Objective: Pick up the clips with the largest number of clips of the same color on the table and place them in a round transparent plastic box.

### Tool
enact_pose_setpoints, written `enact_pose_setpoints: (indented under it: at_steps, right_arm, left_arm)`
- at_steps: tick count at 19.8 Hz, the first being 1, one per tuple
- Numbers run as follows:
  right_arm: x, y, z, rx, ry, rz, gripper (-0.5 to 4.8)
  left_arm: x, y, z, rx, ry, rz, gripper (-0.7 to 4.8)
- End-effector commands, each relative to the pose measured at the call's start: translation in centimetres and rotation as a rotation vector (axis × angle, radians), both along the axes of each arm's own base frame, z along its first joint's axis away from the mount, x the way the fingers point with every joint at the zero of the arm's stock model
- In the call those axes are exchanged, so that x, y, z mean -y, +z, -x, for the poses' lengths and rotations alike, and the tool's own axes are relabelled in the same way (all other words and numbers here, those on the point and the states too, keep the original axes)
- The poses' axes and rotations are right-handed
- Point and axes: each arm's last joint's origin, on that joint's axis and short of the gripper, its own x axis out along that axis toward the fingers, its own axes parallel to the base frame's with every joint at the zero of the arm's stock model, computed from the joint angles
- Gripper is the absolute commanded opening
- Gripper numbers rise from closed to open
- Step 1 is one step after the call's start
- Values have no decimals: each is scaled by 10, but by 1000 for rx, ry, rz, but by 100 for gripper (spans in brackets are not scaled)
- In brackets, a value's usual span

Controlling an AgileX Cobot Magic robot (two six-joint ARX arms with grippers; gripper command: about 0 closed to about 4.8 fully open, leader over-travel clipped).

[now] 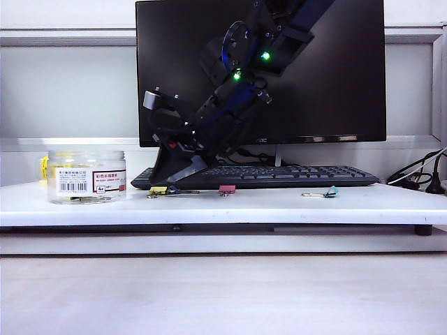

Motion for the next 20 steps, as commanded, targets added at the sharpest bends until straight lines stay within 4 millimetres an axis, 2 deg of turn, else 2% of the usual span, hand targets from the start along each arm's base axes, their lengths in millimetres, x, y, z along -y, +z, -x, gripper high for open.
enact_pose_setpoints:
  at_steps: [1, 14, 18, 20]
  right_arm:
    - [-2, 2, -2, 42, 14, -15, 222]
    - [-10, -15, -2, 106, 51, 63, 220]
    - [-10, -18, -2, 108, 58, 76, 111]
    - [-10, -18, -2, 108, 57, 77, 92]
  left_arm:
    - [0, 0, 0, 5, -6, -1, 123]
    - [0, 0, 0, 5, -12, 2, 123]
    - [0, 0, 0, 5, -12, 2, 123]
    - [0, 0, 0, 4, -12, 2, 123]
